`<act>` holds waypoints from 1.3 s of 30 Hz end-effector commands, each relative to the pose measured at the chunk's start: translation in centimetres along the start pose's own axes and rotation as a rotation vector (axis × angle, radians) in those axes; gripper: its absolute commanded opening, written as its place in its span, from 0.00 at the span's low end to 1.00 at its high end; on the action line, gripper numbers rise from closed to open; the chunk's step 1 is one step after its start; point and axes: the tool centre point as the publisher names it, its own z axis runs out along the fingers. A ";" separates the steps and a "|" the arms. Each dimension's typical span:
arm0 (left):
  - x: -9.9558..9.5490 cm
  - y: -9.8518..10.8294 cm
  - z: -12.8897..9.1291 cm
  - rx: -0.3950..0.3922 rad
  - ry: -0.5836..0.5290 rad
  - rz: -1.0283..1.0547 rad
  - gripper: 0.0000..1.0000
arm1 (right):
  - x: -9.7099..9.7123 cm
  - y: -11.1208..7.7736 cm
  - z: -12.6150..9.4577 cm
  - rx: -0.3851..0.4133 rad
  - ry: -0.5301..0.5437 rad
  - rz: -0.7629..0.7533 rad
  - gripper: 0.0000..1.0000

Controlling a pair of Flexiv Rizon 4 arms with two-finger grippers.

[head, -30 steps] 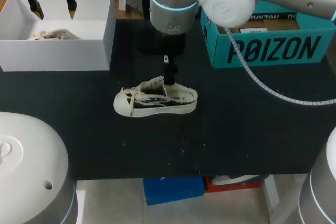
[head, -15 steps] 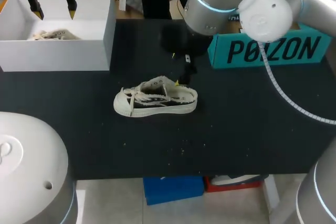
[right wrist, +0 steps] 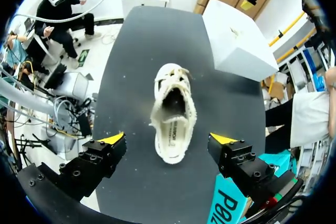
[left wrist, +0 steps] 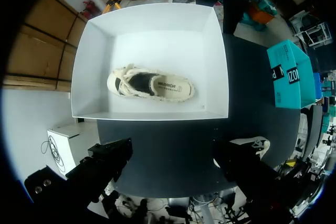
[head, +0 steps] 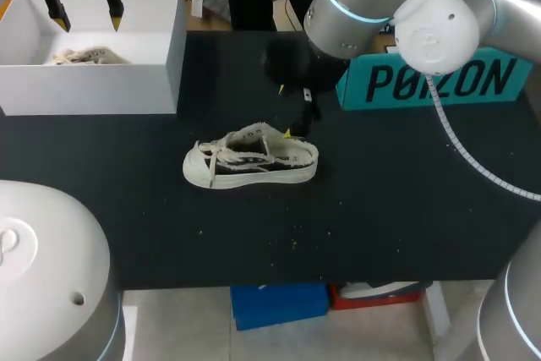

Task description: Take the shoe out of the shoebox, open the shoe tongue, remove and reinsert the insole, then place the shoe into the shoebox

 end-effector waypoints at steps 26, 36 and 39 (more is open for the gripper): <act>0.0 0.0 -0.1 -0.001 -0.002 -0.001 1.00 | 1.3 -4.7 3.9 -0.443 -0.068 0.115 1.00; 0.0 0.0 -0.1 -0.001 -0.002 -0.001 1.00 | 0.7 -6.3 6.6 -0.533 -0.040 0.156 1.00; 0.0 0.0 -0.1 -0.001 -0.002 -0.001 1.00 | 0.3 -6.9 7.4 -0.538 -0.036 0.162 1.00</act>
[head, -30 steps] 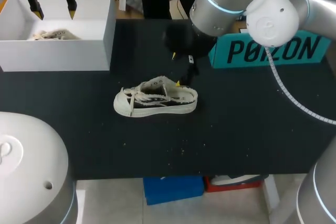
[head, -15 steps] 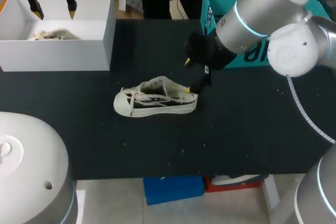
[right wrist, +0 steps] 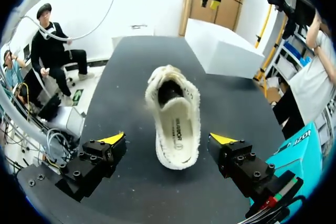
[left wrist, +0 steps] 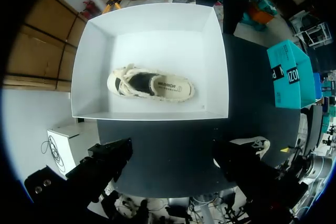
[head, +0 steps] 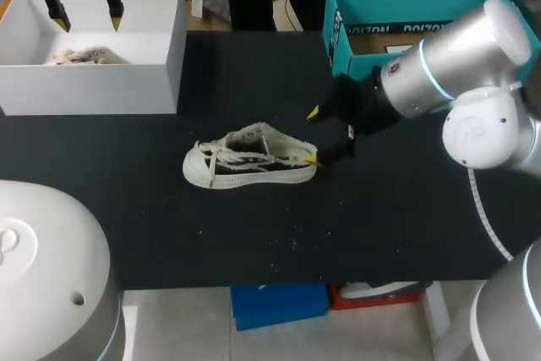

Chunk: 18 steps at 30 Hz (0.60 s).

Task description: Take the shoe out of the shoebox, open the shoe tongue, remove and reinsert the insole, then place the shoe into the shoebox

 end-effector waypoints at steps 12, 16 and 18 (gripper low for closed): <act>0.0 0.0 -0.1 -0.001 -0.002 -0.001 1.00 | -2.3 -2.6 3.1 -0.147 0.031 0.013 1.00; 0.0 0.0 -0.1 -0.001 -0.002 -0.001 1.00 | -2.4 -2.8 3.9 -0.158 0.040 0.024 1.00; 0.0 0.0 -0.1 -0.001 -0.002 -0.001 1.00 | -2.6 -2.9 4.3 -0.167 0.045 0.030 1.00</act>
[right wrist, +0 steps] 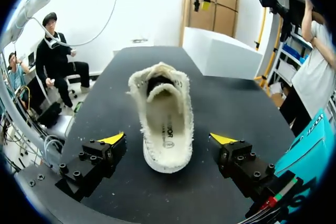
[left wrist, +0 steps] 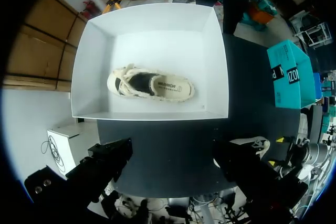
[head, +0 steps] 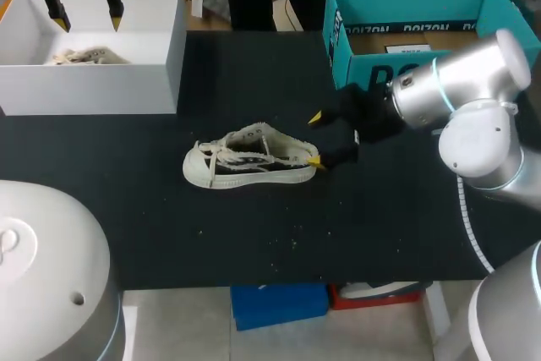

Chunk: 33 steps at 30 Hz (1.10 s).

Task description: Take the shoe out of the shoebox, open the shoe tongue, remove and reinsert the insole, then place the shoe into the shoebox

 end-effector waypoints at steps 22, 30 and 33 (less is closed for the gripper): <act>0.0 0.0 -0.1 -0.001 -0.002 -0.001 1.00 | -0.7 -2.5 4.2 -0.114 0.036 0.008 1.00; 0.0 0.0 -0.1 -0.001 -0.002 -0.001 1.00 | -0.7 -3.0 4.9 -0.125 0.043 0.005 1.00; 0.0 0.0 -0.1 -0.001 -0.002 -0.001 1.00 | -0.7 -3.1 5.2 -0.131 0.045 0.007 1.00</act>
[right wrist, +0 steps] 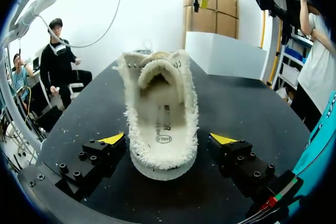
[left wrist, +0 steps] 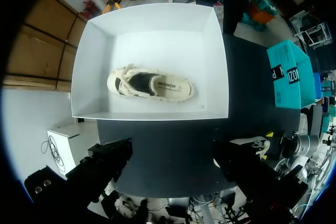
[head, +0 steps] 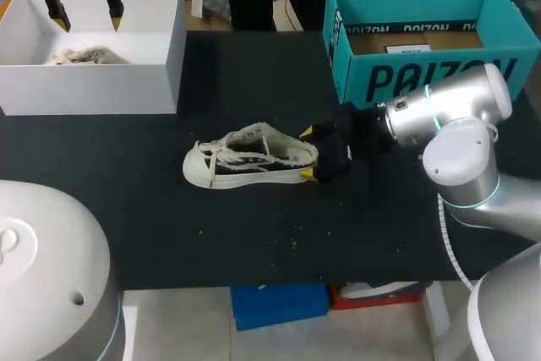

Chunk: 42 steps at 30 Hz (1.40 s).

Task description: Take the shoe out of the shoebox, open the shoe tongue, remove and reinsert the insole, then place the shoe into the shoebox

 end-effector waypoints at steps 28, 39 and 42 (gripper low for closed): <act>2.8 0.5 -0.9 0.026 -0.078 0.011 1.00 | -0.1 -0.7 1.5 -0.002 0.006 0.031 0.00; 11.9 6.0 -0.9 0.048 -0.155 0.016 1.00 | -0.1 -0.7 1.5 -0.002 0.006 0.031 0.00; 14.7 7.9 -0.7 0.063 -0.157 0.023 1.00 | -0.1 -0.7 1.5 -0.002 0.006 0.031 0.00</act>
